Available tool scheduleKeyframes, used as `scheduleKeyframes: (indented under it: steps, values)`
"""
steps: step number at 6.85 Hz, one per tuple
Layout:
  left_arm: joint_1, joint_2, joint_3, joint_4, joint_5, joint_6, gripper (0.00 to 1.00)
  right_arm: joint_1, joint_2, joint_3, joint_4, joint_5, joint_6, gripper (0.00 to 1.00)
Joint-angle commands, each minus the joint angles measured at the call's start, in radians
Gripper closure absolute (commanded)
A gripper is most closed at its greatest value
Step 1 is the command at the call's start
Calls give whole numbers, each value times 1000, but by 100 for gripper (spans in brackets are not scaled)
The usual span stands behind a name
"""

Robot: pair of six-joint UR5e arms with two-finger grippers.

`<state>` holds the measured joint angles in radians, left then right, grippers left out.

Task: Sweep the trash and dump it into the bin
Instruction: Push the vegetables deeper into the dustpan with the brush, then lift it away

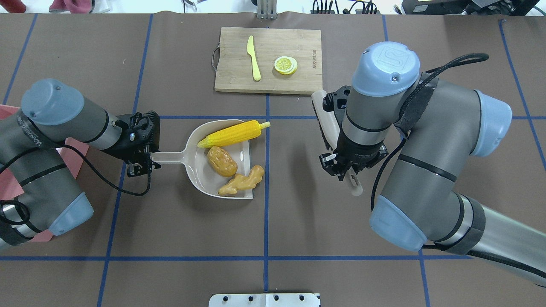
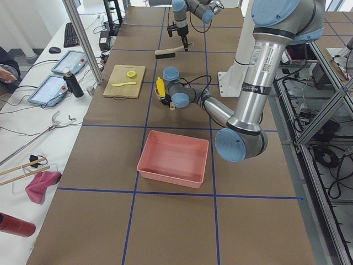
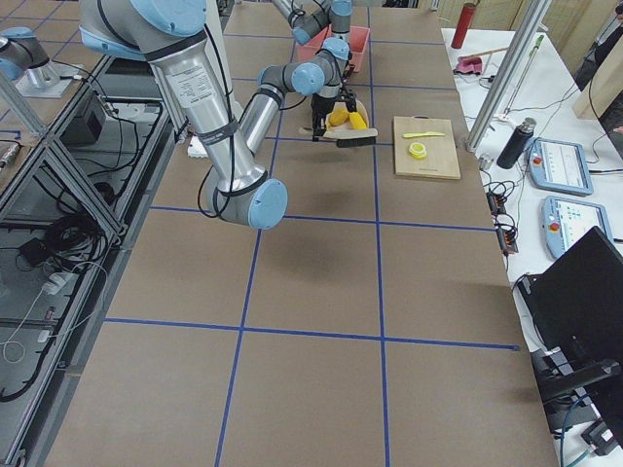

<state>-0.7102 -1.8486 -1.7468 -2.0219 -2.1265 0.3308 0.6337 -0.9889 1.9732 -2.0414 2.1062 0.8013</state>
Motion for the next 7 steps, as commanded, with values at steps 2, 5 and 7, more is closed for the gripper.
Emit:
scheduleKeyframes:
  steps: [2, 5, 7]
  values:
    - [-2, 14, -14, -1, -3, 1, 100, -2, 6, -49, -23, -60, -47, 100]
    - [-2, 14, -25, -30, -26, -33, 100, -95, 88, -236, 79, -110, -25, 100]
    - [0, 14, -23, -38, -24, -35, 100, -106, 171, -360, 131, -112, -14, 100]
